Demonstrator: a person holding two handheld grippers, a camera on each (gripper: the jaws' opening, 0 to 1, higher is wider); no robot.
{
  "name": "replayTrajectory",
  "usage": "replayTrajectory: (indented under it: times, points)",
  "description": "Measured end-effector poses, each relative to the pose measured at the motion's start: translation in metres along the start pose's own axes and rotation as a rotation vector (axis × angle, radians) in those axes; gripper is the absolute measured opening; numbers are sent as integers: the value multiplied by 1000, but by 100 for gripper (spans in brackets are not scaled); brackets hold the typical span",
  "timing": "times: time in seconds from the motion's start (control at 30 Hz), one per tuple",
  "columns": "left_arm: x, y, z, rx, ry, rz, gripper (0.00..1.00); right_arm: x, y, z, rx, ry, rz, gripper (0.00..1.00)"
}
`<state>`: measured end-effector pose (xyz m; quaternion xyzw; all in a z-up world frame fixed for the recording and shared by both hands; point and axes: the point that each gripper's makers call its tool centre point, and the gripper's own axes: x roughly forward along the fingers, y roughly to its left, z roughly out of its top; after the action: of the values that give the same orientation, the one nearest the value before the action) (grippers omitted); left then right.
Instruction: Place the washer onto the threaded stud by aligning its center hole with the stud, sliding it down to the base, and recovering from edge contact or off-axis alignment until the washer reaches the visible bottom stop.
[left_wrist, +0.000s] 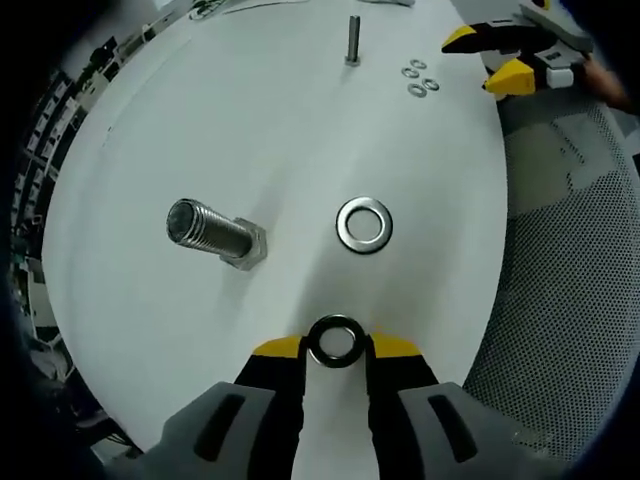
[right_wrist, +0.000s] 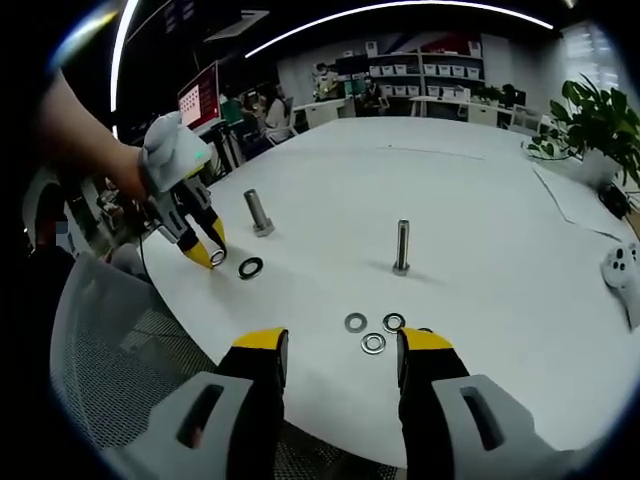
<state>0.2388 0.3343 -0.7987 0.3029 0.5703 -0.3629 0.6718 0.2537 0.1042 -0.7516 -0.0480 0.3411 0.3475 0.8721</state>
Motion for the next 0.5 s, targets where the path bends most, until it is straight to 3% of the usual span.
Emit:
replayTrajectory:
  times: [0.5]
  points:
    - [-1, 0, 1, -55, 19, 6, 20, 1, 1, -1, -10, 6, 3, 46]
